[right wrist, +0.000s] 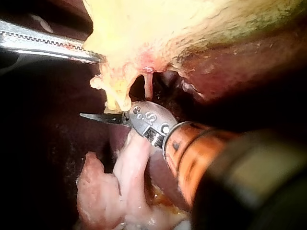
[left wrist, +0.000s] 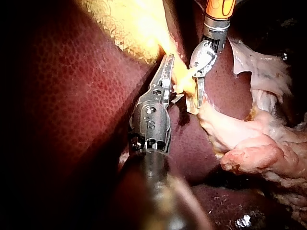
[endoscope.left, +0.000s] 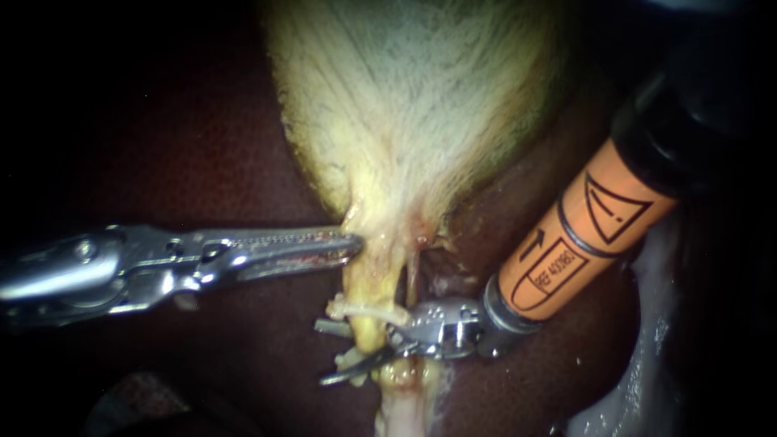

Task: Go to the cutting position left tube

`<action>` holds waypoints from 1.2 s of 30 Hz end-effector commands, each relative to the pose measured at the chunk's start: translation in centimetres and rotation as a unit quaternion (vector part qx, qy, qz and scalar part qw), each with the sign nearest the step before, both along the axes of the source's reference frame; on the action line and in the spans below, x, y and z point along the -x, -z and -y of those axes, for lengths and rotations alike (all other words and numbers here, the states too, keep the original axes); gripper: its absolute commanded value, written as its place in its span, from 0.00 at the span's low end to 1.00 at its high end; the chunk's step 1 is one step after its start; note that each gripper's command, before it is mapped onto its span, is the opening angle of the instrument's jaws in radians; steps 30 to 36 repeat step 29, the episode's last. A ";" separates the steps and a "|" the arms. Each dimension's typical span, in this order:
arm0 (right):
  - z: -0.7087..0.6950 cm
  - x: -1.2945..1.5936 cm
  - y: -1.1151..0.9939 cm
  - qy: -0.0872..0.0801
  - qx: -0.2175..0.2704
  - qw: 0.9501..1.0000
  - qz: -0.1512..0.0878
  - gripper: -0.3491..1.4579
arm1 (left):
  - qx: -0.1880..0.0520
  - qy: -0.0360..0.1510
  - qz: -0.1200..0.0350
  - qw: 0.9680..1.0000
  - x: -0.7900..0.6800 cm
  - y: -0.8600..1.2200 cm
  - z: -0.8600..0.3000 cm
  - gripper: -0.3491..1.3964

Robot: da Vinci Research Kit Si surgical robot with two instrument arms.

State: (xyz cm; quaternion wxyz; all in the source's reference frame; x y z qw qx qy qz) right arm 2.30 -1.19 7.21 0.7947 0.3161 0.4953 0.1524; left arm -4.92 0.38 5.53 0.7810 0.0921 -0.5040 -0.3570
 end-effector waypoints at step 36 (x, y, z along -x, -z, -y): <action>0.04 -0.06 -0.03 -0.002 -0.001 1.000 0.000 0.89 | 0.000 0.001 0.000 1.000 0.02 -0.01 0.00 0.18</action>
